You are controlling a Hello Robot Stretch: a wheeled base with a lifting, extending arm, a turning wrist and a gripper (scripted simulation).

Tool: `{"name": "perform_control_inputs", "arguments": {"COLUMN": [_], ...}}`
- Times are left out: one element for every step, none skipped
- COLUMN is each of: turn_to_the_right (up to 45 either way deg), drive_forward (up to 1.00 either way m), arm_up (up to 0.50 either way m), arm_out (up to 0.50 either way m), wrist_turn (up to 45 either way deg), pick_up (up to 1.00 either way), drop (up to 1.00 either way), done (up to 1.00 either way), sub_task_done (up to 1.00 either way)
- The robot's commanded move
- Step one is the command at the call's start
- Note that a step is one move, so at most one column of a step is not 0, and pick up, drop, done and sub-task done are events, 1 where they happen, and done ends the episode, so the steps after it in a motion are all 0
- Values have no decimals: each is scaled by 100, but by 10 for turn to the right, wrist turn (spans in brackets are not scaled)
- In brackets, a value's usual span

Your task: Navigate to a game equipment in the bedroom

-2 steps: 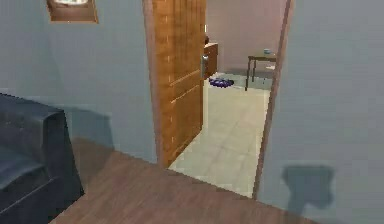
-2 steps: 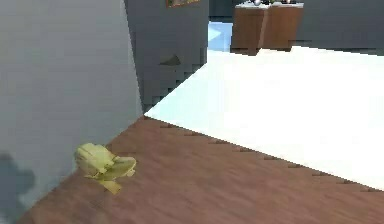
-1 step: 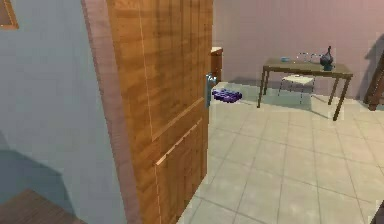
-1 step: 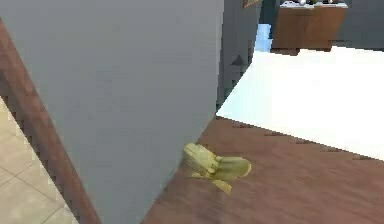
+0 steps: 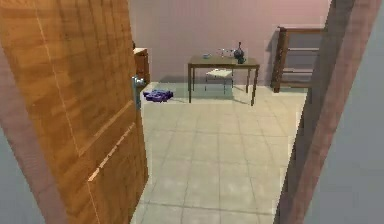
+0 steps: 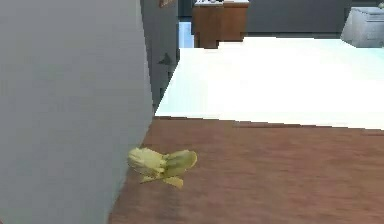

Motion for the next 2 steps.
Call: {"name": "perform_control_inputs", "arguments": {"turn_to_the_right": [0,30], "drive_forward": [100,0], "arm_up": [0,0], "arm_out": [0,0], "wrist_turn": [0,0], "pick_up": [0,0], "drop": [0,0], "done": [0,0], "sub_task_done": [0,0]}}
